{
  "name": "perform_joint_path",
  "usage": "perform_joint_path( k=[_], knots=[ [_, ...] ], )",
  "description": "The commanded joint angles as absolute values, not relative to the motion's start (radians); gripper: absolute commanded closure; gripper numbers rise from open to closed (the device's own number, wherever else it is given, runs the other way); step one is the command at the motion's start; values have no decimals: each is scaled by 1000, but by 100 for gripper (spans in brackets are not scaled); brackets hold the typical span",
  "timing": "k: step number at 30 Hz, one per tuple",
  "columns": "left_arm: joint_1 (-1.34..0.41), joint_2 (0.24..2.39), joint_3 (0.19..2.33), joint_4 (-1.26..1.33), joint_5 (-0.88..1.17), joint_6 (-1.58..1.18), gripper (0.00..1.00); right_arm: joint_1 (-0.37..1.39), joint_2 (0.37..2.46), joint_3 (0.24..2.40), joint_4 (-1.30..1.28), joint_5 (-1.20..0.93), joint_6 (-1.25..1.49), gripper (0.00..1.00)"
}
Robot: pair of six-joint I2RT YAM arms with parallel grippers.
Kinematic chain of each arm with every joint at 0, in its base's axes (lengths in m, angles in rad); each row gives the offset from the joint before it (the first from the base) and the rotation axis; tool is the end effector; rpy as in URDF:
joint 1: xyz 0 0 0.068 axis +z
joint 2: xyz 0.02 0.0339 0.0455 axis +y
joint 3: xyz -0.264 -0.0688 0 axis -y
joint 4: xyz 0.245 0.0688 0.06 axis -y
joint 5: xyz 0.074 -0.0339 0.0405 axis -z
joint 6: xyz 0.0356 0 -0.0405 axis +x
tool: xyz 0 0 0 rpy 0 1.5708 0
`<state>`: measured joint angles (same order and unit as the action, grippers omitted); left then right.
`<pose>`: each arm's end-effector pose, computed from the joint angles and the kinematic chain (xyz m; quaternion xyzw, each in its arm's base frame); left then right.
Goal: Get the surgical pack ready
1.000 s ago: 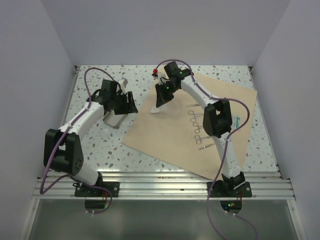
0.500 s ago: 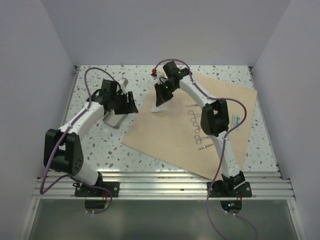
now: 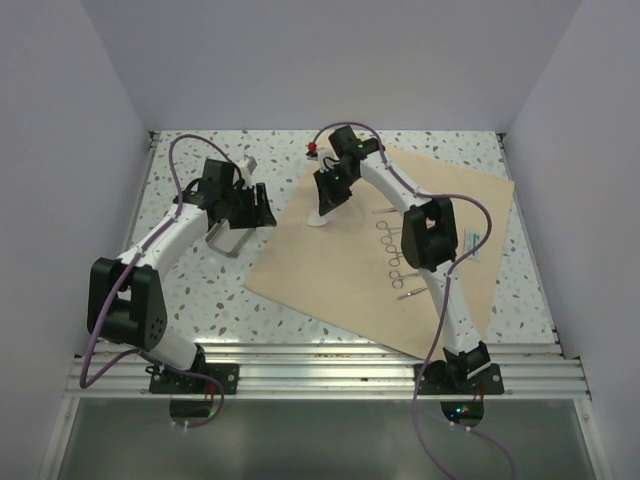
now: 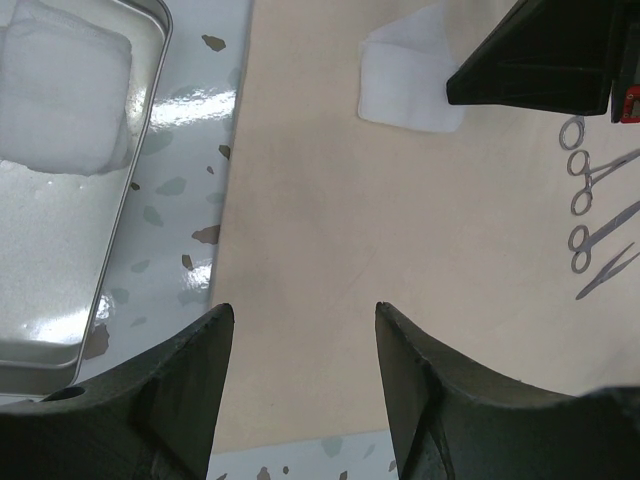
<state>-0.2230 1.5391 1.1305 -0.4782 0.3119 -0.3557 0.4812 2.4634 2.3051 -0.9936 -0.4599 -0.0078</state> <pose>0.3179 -0.0833 0.2515 -0.0097 0.9321 -0.2348 0.2758 0.4537 0.2547 0.2030 -0.2765 0.9126 0.2642 0.1445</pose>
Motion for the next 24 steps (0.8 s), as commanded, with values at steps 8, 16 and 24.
perform_joint_path(
  k=[8, 16, 24],
  knots=[
    [-221, 1540, 1115, -420, 333, -341, 37, 460, 2508, 2358, -1019, -410, -25, 100],
    [-221, 1545, 1111, -414, 334, -347, 37, 462, 2522, 2384, -1005, -368, -25, 100],
    [-221, 1543, 1101, -408, 336, -350, 37, 460, 2502, 2385, -989, -344, -25, 100]
  ],
)
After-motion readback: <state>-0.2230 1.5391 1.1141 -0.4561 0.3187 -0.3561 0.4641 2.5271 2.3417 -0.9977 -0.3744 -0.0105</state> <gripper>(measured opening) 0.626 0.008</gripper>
